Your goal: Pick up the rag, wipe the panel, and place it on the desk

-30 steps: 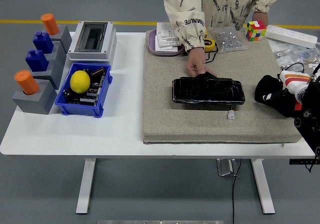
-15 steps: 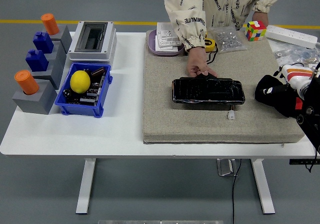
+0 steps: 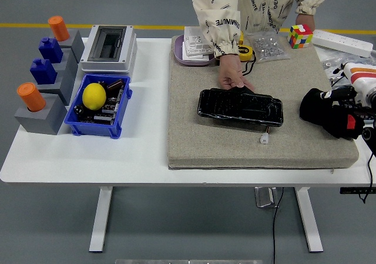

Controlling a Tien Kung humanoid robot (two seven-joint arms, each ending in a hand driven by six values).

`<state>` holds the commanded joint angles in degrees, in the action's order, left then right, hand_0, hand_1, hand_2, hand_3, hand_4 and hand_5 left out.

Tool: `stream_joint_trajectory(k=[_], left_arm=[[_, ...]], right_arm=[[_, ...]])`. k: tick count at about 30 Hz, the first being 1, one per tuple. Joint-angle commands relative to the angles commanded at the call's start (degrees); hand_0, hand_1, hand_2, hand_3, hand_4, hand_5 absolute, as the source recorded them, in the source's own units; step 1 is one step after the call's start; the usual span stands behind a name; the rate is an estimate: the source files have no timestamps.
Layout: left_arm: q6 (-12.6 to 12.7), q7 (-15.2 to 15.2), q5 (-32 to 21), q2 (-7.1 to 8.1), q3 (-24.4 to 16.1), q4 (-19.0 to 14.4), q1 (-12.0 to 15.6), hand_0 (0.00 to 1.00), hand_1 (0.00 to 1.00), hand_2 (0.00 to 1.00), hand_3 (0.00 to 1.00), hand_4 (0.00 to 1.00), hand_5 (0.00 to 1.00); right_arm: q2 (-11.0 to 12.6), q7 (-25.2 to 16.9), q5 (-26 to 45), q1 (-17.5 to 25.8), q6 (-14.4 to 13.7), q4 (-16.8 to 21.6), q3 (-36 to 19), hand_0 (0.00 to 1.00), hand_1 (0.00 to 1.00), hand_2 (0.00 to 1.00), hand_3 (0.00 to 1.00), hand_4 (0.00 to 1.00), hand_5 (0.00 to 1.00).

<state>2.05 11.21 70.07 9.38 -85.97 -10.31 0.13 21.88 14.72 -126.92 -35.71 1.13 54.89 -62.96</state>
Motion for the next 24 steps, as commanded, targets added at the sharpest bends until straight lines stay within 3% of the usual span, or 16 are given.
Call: stream_joint_trajectory(k=[11, 17, 24], left_arm=[[-0.02, 0.10, 0.19, 0.11, 0.05, 0.00, 0.13, 0.652, 0.696, 0.740, 0.565, 0.598, 0.475], [-0.05, 0.03, 0.09, 0.09, 0.24, 0.00, -0.06, 0.652, 0.696, 0.740, 0.566, 0.598, 0.475], [-0.05, -0.02, -0.03, -0.08, 0.15, 0.00, -0.23, 0.652, 0.696, 0.740, 0.567, 0.597, 0.475]], right_arm=[[0.88, -6.71, 4.87, 4.77, -15.06, 3.82, -6.42, 0.682, 0.675, 0.783, 0.796, 0.998, 0.627], [0.51, -9.57, 8.65, 6.17, -19.03, 4.17, -8.16, 0.681, 0.676, 0.782, 0.798, 0.998, 0.629], [0.04, -13.16, 11.89, 8.01, -21.18, 4.73, -10.35, 0.685, 0.676, 0.779, 0.796, 0.998, 0.630]])
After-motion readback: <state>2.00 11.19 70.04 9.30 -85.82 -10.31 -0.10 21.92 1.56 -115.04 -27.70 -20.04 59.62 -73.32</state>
